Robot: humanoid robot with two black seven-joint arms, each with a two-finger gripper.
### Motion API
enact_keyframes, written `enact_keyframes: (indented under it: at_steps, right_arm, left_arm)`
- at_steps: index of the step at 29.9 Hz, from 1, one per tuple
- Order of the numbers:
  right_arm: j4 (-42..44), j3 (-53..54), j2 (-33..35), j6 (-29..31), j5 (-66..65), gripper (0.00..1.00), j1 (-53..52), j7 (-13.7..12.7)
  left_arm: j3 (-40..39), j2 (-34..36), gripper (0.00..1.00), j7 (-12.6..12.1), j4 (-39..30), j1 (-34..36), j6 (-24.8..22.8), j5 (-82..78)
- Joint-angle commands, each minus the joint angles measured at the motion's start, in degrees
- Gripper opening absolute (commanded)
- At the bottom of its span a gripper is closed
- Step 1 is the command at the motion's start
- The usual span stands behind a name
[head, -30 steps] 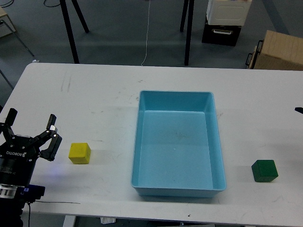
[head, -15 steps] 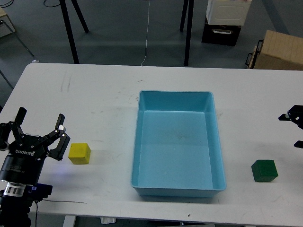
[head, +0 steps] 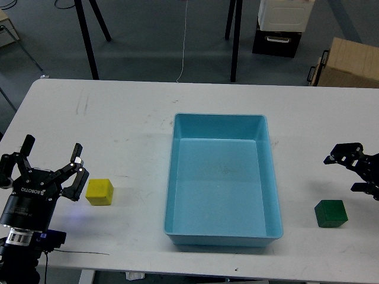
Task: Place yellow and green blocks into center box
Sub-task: 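Lower the right gripper onto the green cube and close it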
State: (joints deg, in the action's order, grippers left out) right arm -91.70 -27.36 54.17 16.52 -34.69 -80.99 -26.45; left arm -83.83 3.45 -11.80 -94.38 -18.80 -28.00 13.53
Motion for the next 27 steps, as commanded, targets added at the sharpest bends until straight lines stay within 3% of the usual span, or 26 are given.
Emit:
enact_keyframes:
  at_steps: [1, 8, 18, 20, 21, 22, 23, 24, 26, 27]
  right_arm:
    - [-0.7, -2.7, -3.7, 0.4, -0.5, 1.00, -1.9, 0.0]
    - [-0.8, -7.7, -8.6, 0.4, -4.3, 1.00, -1.8, -0.2]
    - [-0.8, -8.0, -8.6, -0.2, -5.1, 1.00, 1.3, -0.4]
    - [-0.8, -7.8, -8.5, -0.8, -5.5, 0.96, 1.9, -0.4]
    - [-0.8, -7.8, -8.5, -0.9, -5.5, 0.88, 1.9, -0.4]
    - [-1.2, -7.8, -8.5, -0.8, -5.6, 0.64, 1.9, -0.4]
    - [-2.1, -7.9, -8.5, -0.8, -5.7, 0.32, 1.8, -0.4]
    - [-2.6, -7.8, -8.7, -1.7, -5.9, 0.10, 1.9, -0.5]
    - [-3.8, -8.1, -8.4, -3.2, -6.5, 0.08, 1.7, -0.4]
    - [-4.2, -8.1, -8.1, -3.9, -6.9, 0.00, 1.7, -0.4]
  left_arm:
    - [0.0, -0.1, 1.00, 0.0, 0.5, 0.0, 0.0, 0.0]
    - [-0.1, -0.1, 1.00, 0.0, 0.7, 0.1, 0.0, -0.1]
    - [0.1, -0.6, 1.00, 0.0, 1.5, 0.1, 0.0, -0.2]
    - [0.1, -0.6, 1.00, 0.0, 1.6, 0.1, 0.0, -0.2]
    - [0.0, -0.6, 1.00, 0.0, 1.6, 0.1, 0.0, -0.3]
    - [0.1, -0.6, 1.00, 0.0, 1.6, 0.1, 0.0, -0.3]
    - [0.0, -0.6, 1.00, 0.0, 1.6, 0.1, 0.0, -0.4]
    - [0.0, -0.6, 1.00, 0.0, 1.6, 0.1, 0.0, -0.6]
    - [0.1, -0.7, 1.00, 0.0, 1.6, 0.1, 0.0, -1.0]
    - [0.1, -0.7, 1.00, 0.0, 1.6, 0.1, 0.0, -1.0]
